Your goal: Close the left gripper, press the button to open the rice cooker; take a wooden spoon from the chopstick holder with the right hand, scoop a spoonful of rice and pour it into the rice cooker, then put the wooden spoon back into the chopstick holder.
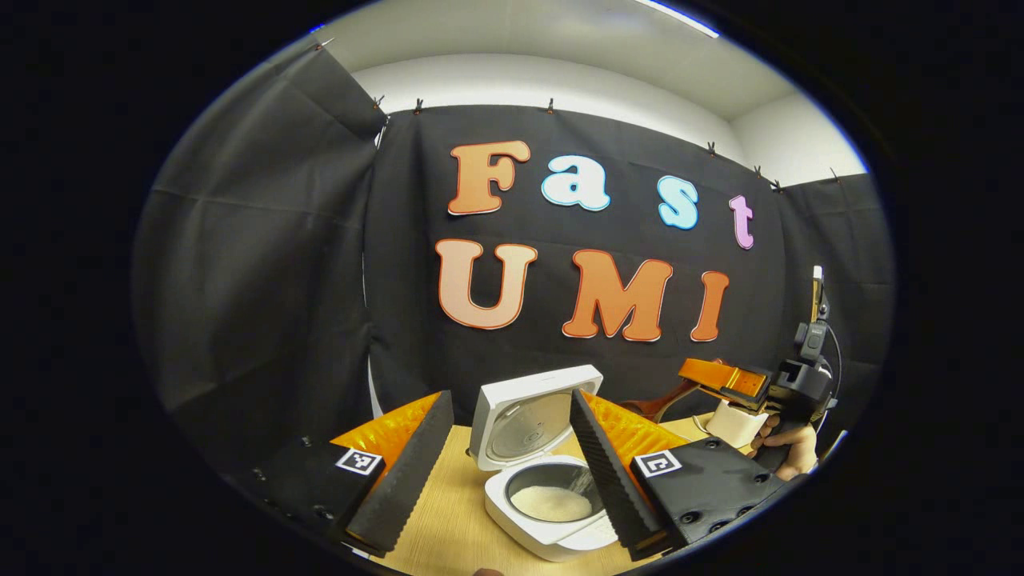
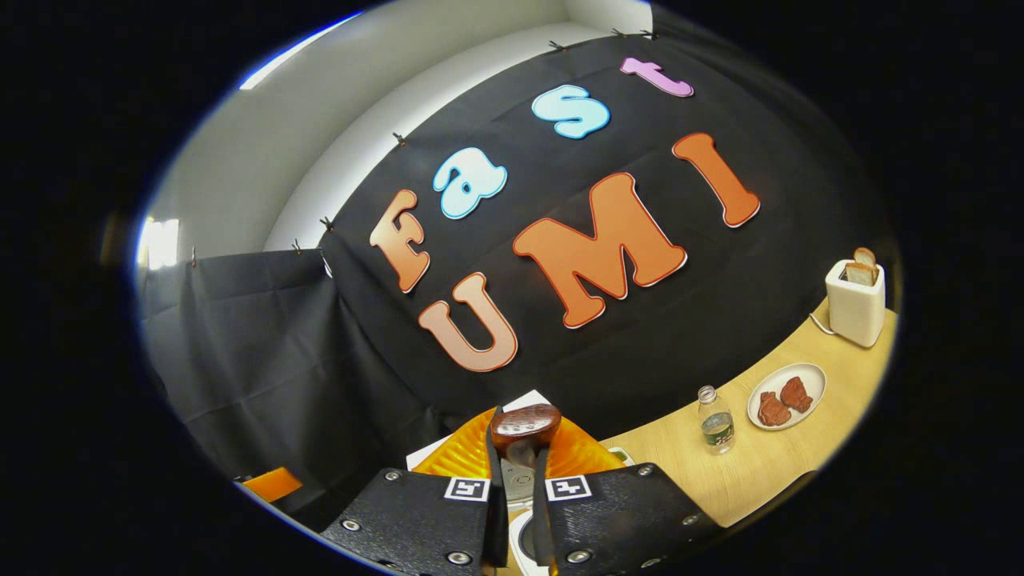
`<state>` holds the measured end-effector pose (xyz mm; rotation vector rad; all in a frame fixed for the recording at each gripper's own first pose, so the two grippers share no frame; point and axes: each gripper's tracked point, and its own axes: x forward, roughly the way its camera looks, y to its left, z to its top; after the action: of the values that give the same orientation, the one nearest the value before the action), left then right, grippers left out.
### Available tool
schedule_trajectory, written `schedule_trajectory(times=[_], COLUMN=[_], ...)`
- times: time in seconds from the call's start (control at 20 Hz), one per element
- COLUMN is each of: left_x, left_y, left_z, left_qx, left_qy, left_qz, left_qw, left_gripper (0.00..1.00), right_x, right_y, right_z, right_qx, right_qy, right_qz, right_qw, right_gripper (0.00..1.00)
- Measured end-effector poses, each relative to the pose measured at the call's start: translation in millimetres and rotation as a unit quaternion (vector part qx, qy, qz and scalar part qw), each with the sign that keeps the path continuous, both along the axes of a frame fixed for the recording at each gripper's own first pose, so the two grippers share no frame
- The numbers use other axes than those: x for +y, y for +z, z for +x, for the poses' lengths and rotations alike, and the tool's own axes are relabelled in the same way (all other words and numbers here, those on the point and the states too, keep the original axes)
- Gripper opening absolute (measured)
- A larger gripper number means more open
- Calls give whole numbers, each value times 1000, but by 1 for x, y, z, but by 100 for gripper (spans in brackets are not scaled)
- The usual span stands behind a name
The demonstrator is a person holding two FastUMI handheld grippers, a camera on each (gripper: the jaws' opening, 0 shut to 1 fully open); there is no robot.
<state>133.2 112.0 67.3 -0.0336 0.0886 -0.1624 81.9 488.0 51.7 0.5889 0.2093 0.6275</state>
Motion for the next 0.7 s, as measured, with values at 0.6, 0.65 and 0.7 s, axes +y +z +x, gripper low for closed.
schedule_trajectory(times=[0.6, 0.65, 0.7], left_x=[3, 5, 5], left_y=[-5, -5, -6], left_z=[0, 0, 0], left_qx=[5, 5, 6], left_qy=[3, 4, 5], left_qz=[-2, -2, -2], left_qw=[1000, 1000, 1000], left_gripper=[100, 100, 99], right_x=[21, 24, 25], right_y=[-9, -10, -12], right_z=[-11, -12, -12], right_qx=[-29, -34, -42], right_qy=[44, 47, 48], right_qz=[-55, -66, -78], right_qw=[997, 996, 995], right_gripper=[11, 11, 11])
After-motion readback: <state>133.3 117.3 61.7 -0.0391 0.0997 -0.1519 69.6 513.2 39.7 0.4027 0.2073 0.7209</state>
